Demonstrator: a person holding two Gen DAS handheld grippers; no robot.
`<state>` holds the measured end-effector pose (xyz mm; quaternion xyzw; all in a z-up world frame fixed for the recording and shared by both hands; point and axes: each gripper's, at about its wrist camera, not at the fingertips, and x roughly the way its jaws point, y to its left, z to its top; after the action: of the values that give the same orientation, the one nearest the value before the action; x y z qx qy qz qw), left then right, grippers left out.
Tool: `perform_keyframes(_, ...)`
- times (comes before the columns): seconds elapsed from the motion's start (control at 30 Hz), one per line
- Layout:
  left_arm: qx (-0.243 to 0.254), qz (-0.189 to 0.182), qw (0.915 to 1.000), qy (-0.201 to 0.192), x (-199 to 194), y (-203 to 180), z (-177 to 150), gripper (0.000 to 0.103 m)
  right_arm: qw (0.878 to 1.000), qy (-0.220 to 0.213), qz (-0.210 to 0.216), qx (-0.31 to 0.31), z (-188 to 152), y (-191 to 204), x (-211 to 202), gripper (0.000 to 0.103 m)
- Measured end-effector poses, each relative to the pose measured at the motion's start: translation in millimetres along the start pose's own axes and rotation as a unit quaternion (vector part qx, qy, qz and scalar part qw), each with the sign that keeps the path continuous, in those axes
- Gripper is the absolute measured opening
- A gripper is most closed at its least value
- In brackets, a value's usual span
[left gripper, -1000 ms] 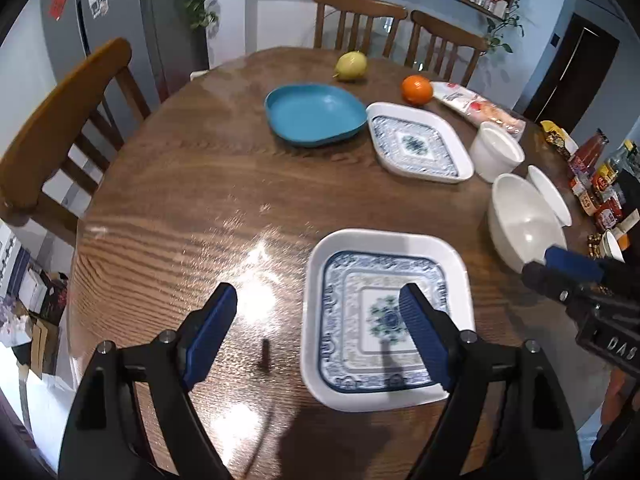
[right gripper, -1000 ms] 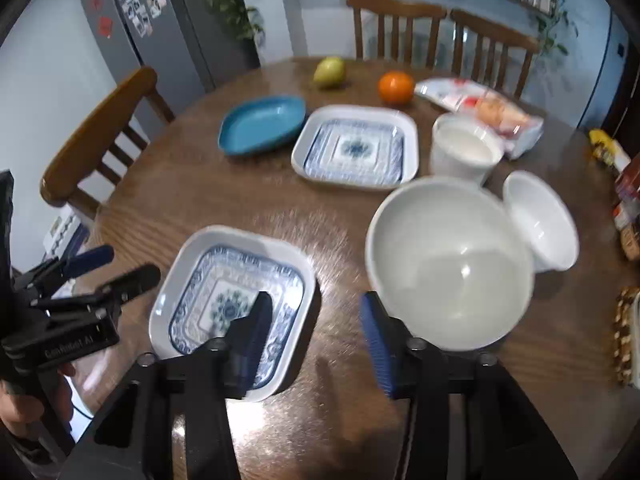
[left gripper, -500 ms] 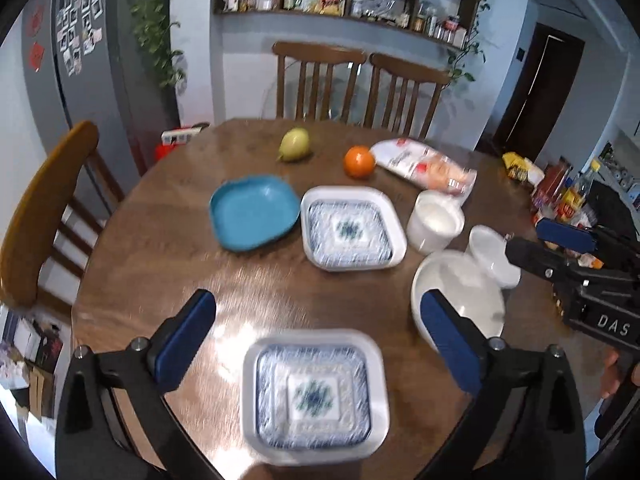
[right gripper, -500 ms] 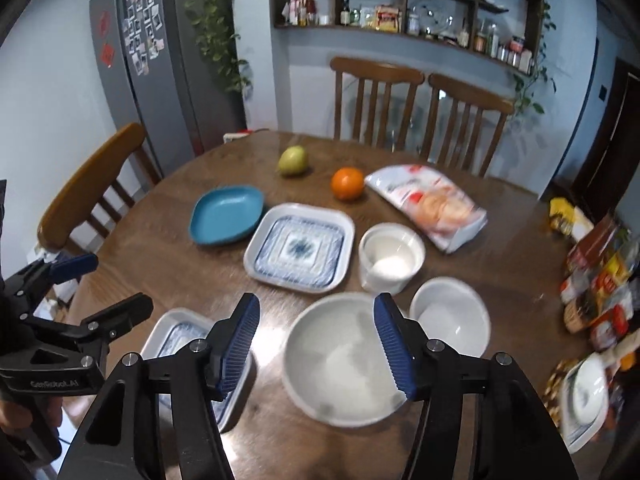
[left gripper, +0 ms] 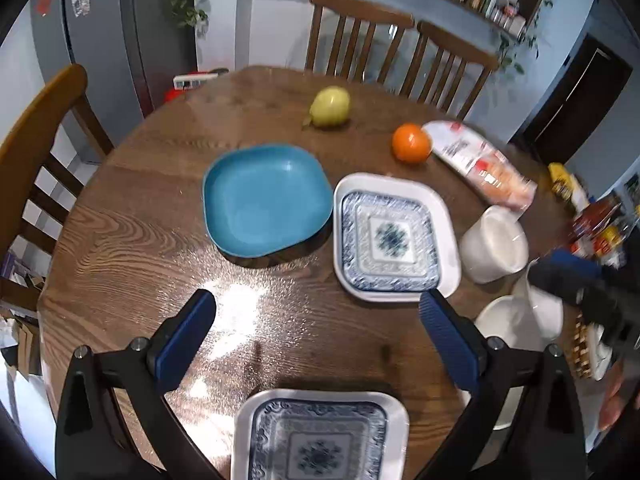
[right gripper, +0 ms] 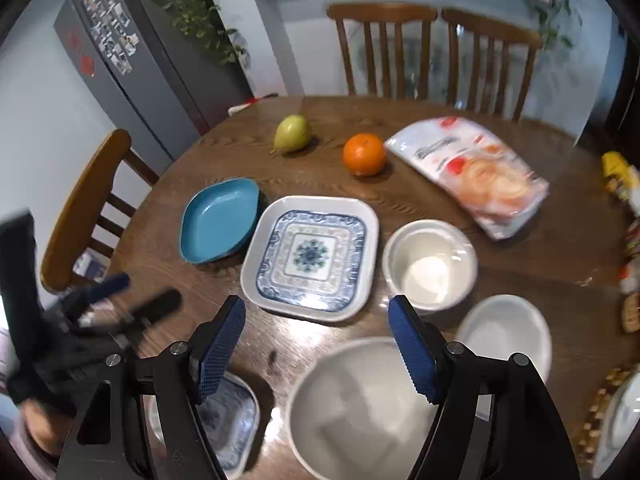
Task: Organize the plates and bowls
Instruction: 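Grasp the second blue-patterned square plate with the left gripper while the right gripper grips it too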
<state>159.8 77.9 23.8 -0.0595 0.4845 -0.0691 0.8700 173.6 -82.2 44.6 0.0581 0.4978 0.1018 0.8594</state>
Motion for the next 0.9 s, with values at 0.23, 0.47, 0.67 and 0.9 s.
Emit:
perform_keyframes(0.23,0.018,0.000,0.9996,0.024,51,-7,6,0.083,0.998,0.042,-0.040,-0.032,43,1,67,0.075)
perform_keyframes(0.47,0.003,-0.024,0.9986,0.047,86,-5,13,0.064,0.993,0.094,-0.064,-0.044,69,-15,127,0.070)
perform_keyframes(0.67,-0.003,-0.033,0.9980,0.054,98,-7,18,0.048,0.982,0.146,-0.090,-0.082,75,-16,162,0.059)
perform_keyframes(0.9,0.010,-0.030,0.9981,0.053,106,-14,24,0.017,0.977,0.166,-0.087,-0.101,71,-17,172,0.037)
